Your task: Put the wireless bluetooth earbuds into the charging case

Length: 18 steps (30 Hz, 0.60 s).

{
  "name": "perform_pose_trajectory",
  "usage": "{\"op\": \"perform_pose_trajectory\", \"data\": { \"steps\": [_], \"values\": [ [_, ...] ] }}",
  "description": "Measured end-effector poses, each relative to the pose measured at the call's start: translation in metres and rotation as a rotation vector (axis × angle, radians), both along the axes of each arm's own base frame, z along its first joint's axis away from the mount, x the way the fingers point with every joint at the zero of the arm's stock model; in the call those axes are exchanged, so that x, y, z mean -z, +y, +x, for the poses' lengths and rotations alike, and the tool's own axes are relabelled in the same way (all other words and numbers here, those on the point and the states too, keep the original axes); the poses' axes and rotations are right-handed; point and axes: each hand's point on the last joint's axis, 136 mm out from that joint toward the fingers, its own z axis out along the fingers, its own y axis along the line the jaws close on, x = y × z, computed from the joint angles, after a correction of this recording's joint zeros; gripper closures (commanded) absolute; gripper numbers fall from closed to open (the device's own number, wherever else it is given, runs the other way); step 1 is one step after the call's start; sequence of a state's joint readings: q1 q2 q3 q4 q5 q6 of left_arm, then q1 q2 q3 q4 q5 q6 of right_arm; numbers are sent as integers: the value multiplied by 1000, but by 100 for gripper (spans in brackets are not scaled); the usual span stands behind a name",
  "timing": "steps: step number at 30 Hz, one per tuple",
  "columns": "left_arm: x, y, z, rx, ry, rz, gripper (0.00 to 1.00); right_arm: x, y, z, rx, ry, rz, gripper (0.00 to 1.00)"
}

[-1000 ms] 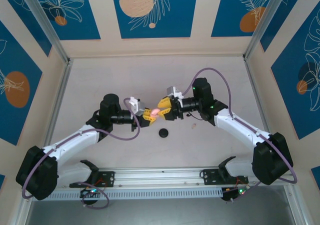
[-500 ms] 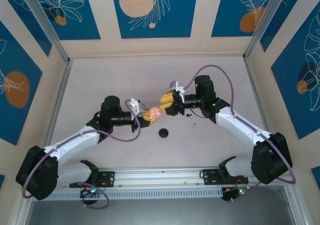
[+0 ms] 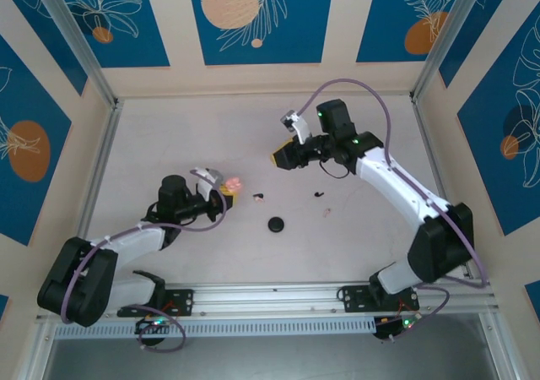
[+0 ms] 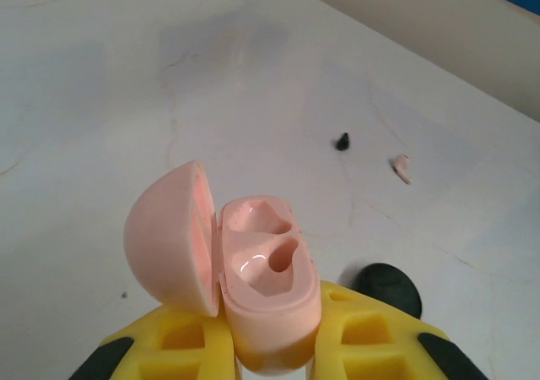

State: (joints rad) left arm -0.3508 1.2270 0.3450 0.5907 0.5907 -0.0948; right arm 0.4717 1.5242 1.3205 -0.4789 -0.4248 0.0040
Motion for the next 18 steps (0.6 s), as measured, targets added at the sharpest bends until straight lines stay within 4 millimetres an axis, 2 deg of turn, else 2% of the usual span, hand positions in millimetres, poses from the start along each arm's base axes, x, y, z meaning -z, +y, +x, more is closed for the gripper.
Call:
{"op": "perform_pose_trajectory", "data": {
  "steps": [4, 10, 18],
  "values": [
    [-10, 14, 9, -88, -10, -12, 84, 41, 19, 6, -23, 136, -107, 61],
    [-21, 37, 16, -210, -5, -16, 84, 101, 45, 0, -79, 290, -252, 62],
    [-22, 59, 18, -306, 20, 4, 84, 165, 52, -13, -99, 443, -389, 62]
  ]
}}
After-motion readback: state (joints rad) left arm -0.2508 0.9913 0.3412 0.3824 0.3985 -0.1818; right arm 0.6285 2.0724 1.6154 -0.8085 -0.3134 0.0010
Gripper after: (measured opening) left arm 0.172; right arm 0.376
